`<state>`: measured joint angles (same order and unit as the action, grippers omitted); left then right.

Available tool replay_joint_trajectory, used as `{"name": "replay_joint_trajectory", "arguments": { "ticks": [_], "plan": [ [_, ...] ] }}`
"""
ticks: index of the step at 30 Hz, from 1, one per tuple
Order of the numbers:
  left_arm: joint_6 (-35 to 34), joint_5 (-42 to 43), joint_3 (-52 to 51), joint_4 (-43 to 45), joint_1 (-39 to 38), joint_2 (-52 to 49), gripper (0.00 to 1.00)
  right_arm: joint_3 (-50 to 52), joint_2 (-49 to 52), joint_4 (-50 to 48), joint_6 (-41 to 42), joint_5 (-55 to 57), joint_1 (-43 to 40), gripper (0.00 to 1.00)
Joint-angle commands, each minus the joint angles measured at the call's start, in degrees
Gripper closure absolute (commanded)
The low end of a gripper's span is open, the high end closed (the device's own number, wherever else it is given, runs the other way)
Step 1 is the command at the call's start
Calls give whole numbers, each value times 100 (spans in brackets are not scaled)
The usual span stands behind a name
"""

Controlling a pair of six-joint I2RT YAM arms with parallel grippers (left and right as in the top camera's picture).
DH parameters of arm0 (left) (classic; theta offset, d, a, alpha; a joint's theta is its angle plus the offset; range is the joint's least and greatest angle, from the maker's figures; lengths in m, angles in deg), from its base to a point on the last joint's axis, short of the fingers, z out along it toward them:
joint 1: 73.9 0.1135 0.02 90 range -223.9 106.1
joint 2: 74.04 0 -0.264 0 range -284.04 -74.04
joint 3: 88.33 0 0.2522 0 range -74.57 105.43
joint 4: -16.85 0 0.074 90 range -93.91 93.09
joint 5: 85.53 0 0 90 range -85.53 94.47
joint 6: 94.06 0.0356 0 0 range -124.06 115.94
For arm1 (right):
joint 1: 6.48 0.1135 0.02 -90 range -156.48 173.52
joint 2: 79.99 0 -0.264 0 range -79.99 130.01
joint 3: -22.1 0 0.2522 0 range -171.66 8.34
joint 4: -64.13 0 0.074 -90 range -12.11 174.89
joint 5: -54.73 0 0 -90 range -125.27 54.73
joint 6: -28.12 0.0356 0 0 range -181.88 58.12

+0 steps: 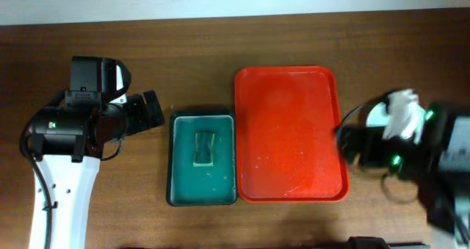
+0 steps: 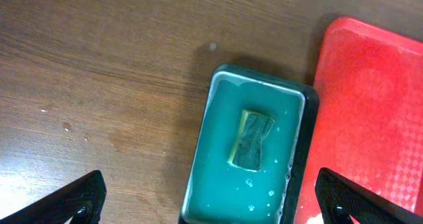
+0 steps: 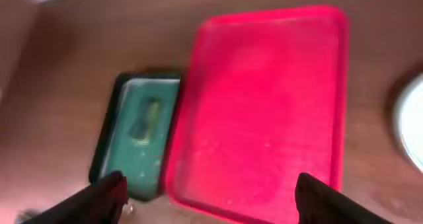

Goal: Clean dirty plates on tray and stack at the side

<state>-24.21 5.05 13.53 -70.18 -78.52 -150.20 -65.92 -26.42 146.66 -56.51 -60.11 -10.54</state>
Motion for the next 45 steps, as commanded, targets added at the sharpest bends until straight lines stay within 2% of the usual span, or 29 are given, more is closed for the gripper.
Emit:
{"name": "replay_joint_trajectory", "arguments": {
  "ticks": [1, 4, 5, 6, 7, 9, 11, 14, 17, 20, 24, 28, 38, 41, 45],
  "plan": [
    [92, -57, 46, -7, 20, 52, 1, 33, -485, 4, -258, -4, 1285, 2],
    [92, -57, 46, -4, 20, 52, 0, 33, -592, 221, -262, 2, 1565, 2],
    [92, -57, 46, -7, 20, 52, 1, 31, -603, 321, -310, 315, 1565, 2],
    [92, -57, 46, -7, 20, 52, 1, 31, -691, 380, -356, 1117, 1567, 2],
    [92, -57, 46, -7, 20, 52, 0, 33, -758, 361, -369, 1449, 1604, 2],
    [92, -55, 46, -7, 20, 52, 1, 372, -1272, -317, -396, 2728, 1598, 2],
    [92, -55, 46, -7, 20, 52, 1, 1394, -2127, -1333, -815, 2927, 1598, 2],
    [92, -55, 46, -7, 20, 52, 1, 3224, -3438, -2245, -811, 2702, 1598, 2],
    [92, -55, 46, -7, 20, 52, 0, 5469, -4572, -4227, -791, 2656, 1598, 2],
    [92, -55, 46, -7, 20, 52, 1, 6551, -5335, -4898, -796, 2618, 1598, 2],
    [92, -57, 46, -7, 20, 52, 1, 6926, -5337, -5259, -793, 2618, 1600, 2],
    [92, -55, 46, -7, 20, 52, 1, 7394, -5337, -6454, -793, 2594, 1611, 2],
    [92, -55, -50, -7, 24, 57, 1, 7394, -5335, -6428, -793, 2594, 1609, 2],
    [92, -118, -859, 98, -332, 970, 1, 7394, -5335, -6428, -796, 2594, 1609, 2],
    [94, -203, -3473, 2780, -444, 3484, 0, 7394, -5335, -6430, -793, 2594, 1609, 2]
  ]
}}
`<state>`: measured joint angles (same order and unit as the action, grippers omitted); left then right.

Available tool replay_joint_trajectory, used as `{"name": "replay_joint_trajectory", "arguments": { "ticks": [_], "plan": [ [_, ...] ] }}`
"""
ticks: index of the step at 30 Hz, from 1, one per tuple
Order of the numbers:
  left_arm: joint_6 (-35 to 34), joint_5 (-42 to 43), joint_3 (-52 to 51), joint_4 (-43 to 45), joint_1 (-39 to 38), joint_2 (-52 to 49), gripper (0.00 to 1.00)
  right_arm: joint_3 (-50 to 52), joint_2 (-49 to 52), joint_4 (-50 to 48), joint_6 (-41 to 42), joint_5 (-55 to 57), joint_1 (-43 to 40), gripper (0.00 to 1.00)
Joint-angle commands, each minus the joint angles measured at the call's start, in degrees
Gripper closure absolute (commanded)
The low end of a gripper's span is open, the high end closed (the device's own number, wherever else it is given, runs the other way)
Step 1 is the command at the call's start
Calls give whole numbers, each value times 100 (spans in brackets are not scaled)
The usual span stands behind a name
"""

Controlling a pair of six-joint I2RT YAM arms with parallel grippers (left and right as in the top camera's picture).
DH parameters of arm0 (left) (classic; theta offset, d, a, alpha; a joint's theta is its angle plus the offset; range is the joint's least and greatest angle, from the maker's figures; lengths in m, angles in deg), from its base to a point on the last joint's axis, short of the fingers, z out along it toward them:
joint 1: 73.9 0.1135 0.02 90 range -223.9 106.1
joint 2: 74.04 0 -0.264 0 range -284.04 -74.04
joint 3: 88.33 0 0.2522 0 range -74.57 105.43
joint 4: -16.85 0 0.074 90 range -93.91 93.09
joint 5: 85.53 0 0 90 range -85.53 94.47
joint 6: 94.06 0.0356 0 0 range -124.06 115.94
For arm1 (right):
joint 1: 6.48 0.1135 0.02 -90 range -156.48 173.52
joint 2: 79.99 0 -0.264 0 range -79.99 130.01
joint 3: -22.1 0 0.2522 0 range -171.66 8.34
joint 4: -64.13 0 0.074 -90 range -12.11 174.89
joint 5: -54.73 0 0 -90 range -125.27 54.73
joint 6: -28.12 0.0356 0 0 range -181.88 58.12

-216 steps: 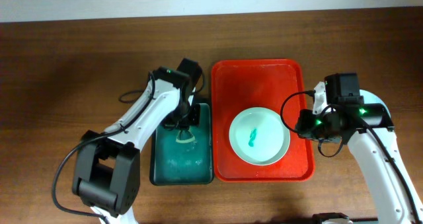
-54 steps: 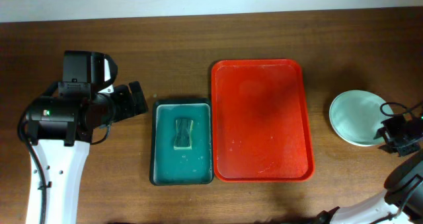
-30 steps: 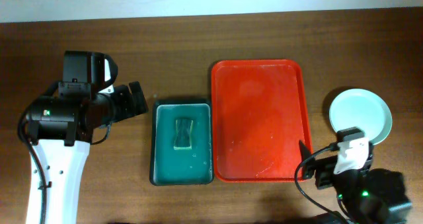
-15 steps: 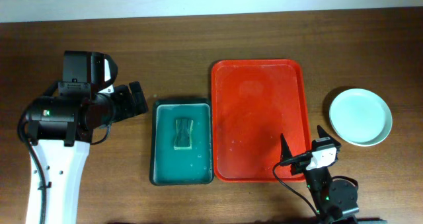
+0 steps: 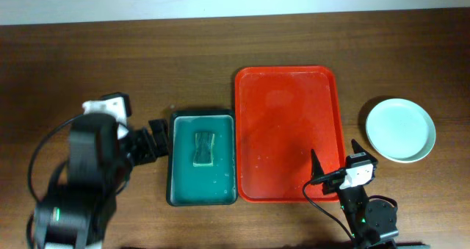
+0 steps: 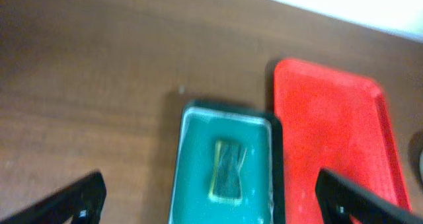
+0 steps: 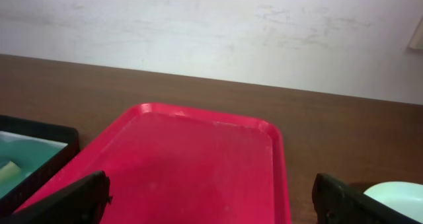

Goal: Clean dirty plates on tray and stack at the side

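A single white plate (image 5: 400,129) lies on the table to the right of the red tray (image 5: 289,131), which holds no plates; its edge shows in the right wrist view (image 7: 398,196). Left of the tray stands a green basin (image 5: 182,168) of water with a sponge (image 5: 203,148) in it. My left gripper (image 5: 155,141) is open beside the basin's left wall, nothing between its fingers. My right gripper (image 5: 336,161) is open at the tray's near right corner, also empty. The left wrist view shows the sponge (image 6: 227,171) ahead of the open gripper (image 6: 211,207).
The red tray (image 7: 198,158) fills the right wrist view ahead of the open right gripper (image 7: 211,207), with a pale wall beyond the table's far edge. The basin's corner (image 7: 39,148) shows at left. Bare brown wood surrounds everything.
My right arm was over the plate at the right; it now sits at the near edge by the tray's corner, and the plate lies uncovered. My left arm has drawn back toward the near edge.
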<state>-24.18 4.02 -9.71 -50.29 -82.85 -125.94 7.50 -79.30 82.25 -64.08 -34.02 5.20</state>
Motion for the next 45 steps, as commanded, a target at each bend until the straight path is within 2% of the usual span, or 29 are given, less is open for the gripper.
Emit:
{"name": "replay_joint_trajectory", "arguments": {
  "ticks": [1, 2, 4, 7, 10, 11, 14, 16, 20, 45],
  "plan": [
    [92, -87, -1764, 1252, -11, 1635, 0, 52, -48, 13, -39, -15, 35, 2],
    [92, -83, -2566, 1858, 17, 2452, 1, 52, -48, 13, -39, -15, 35, 2],
    [90, -81, -3510, 2465, 146, 3491, 1, 52, -48, 11, -39, -15, 35, 2],
    [90, -7, -4719, 2946, 433, 5023, 1, 52, -48, 13, -39, -15, 35, 2],
    [90, 70, -5445, 4046, 535, 5167, 1, 52, -48, 11, -39, -15, 35, 2],
    [90, 68, -5786, 4754, 538, 5167, 1, 52, -48, 13, -39, -15, 35, 2],
    [81, 13, -6459, 5748, 538, 5167, 1, 52, -48, 11, -37, -15, 35, 2],
    [87, -103, -6439, 5202, 533, 5167, 1, 52, -48, 13, -37, -15, 35, 2],
    [87, -83, -6437, 4870, 533, 5156, 1, 52, -48, 11, -39, -15, 35, 2],
    [87, -83, -6435, 4863, 533, 5149, 1, 52, -48, 13, -39, -15, 35, 2]
  ]
}}
